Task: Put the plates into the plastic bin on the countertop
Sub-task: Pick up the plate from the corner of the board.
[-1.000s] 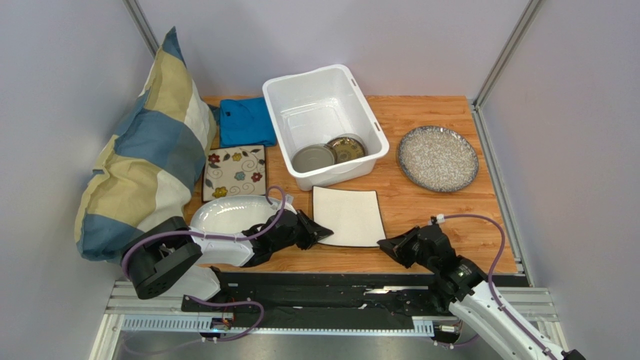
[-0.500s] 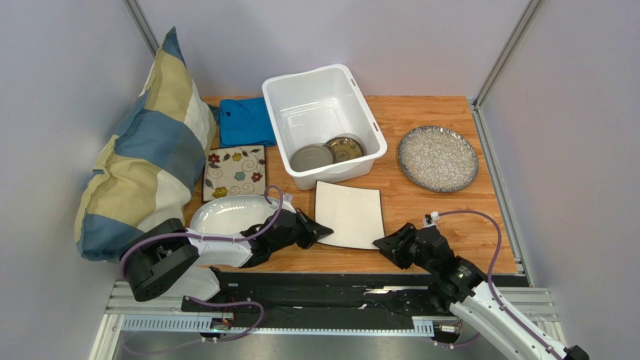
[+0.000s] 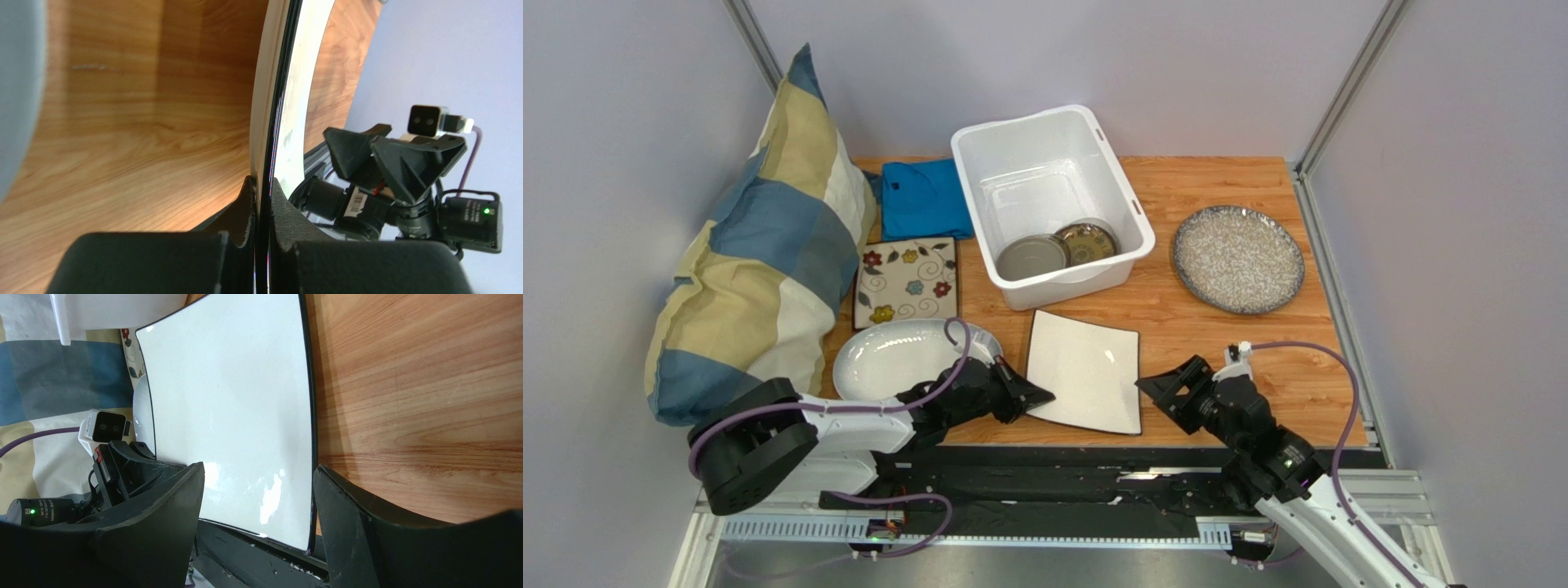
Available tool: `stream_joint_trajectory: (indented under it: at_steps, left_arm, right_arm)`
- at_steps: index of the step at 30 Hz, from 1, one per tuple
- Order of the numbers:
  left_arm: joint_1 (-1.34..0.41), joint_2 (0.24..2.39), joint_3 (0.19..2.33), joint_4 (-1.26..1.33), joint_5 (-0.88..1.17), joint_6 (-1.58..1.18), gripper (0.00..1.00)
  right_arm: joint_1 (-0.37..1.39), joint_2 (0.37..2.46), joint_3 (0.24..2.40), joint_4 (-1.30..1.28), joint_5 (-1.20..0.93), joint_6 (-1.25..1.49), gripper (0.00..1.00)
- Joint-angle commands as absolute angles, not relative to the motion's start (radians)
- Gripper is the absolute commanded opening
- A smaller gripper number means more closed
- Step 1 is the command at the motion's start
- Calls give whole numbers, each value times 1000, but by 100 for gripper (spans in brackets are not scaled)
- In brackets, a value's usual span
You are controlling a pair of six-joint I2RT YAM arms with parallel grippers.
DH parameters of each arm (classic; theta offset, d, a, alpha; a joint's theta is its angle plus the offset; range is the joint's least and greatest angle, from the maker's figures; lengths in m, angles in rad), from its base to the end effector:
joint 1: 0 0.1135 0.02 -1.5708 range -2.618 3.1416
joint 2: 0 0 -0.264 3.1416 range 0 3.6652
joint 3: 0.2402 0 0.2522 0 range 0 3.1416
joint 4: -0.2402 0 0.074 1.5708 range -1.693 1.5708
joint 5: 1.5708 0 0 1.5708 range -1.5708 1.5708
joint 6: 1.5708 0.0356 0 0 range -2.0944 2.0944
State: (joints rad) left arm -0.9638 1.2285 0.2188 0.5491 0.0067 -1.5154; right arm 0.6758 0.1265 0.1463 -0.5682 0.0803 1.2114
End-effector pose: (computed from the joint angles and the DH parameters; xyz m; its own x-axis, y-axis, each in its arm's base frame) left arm 0.1200 -0.1732 0.1380 -0.8375 -0.5444 -0.0466 -0.2075 0.3958 -0.8946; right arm 0.0761 0.0574 0.1546 -0.6767 0.6534 -0.3393 0.1802 0.5938 0.7841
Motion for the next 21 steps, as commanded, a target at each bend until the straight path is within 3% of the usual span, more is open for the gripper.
stream_joint_trajectory:
  at_steps: [1, 21]
  left_arm:
    - [-971, 1118, 221, 733, 48, -1517, 0]
    - [-969, 704, 206, 399, 54, -1489, 0]
  right_arm:
    - [678, 135, 81, -625, 101, 1151, 70]
    - [675, 485, 21, 121, -205, 1117, 71]
